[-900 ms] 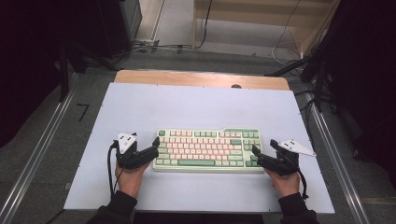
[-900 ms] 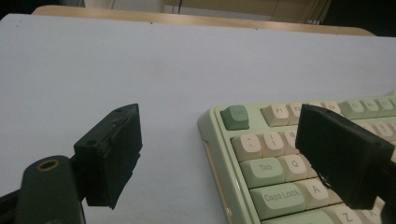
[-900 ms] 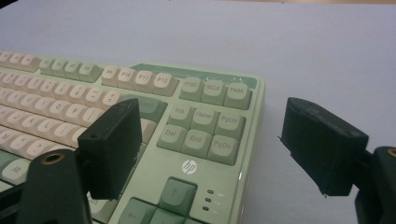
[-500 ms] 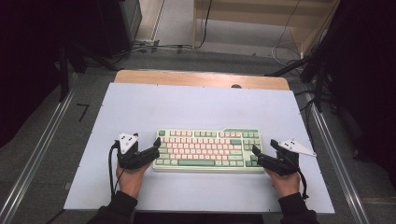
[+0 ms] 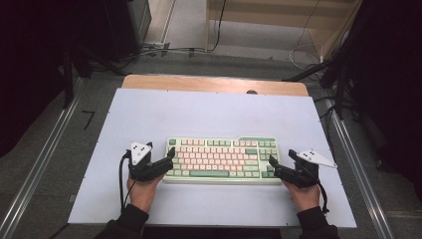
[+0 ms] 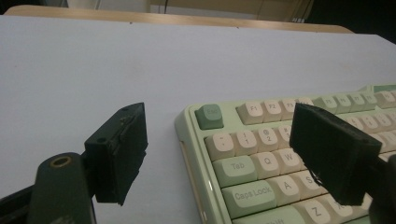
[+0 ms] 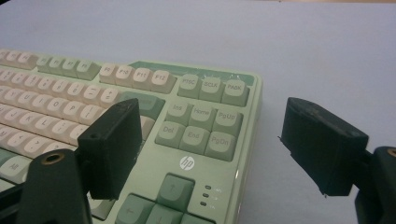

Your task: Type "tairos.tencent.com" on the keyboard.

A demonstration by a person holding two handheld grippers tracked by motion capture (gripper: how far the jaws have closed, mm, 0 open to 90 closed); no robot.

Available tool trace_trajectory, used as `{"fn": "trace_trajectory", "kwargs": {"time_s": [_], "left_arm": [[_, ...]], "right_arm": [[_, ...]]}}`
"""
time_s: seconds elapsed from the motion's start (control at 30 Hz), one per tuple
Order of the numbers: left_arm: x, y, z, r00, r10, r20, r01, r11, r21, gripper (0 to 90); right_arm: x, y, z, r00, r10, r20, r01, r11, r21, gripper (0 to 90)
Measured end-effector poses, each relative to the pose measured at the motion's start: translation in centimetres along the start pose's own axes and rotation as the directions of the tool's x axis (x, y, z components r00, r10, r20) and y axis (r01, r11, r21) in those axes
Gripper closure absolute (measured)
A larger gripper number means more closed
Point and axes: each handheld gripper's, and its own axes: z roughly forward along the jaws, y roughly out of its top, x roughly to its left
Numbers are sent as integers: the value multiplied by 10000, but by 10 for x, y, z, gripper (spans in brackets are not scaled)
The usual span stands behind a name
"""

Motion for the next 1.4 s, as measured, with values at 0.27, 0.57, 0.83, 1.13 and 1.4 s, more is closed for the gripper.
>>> {"fn": "trace_trajectory", "kwargs": {"time_s": [0.27, 0.57, 0.83, 1.13, 1.4], "left_arm": [[-8, 1, 5, 9988, 183, 464, -188, 9998, 100, 239], [-19, 3, 13, 9940, 388, 1022, -412, 9989, 211, 321], [-31, 5, 25, 9871, 504, 1520, -590, 9969, 526, 453], [-54, 7, 32, 9754, 1313, 1770, -1434, 9880, 571, 687], [-71, 5, 38, 9672, 1637, 1941, -1815, 9803, 776, 857]], "right_arm": [[-3, -2, -4, 9999, 99, 133, -99, 10000, 5, 187], [-8, -8, -14, 9988, 277, 408, -276, 9996, -32, 187], [-13, -14, -24, 9966, 448, 687, -447, 9990, -34, 187], [-18, -19, -31, 9940, 553, 945, -551, 9985, -44, 187], [-19, -21, -34, 9930, 623, 1004, -621, 9981, -52, 187]]}}
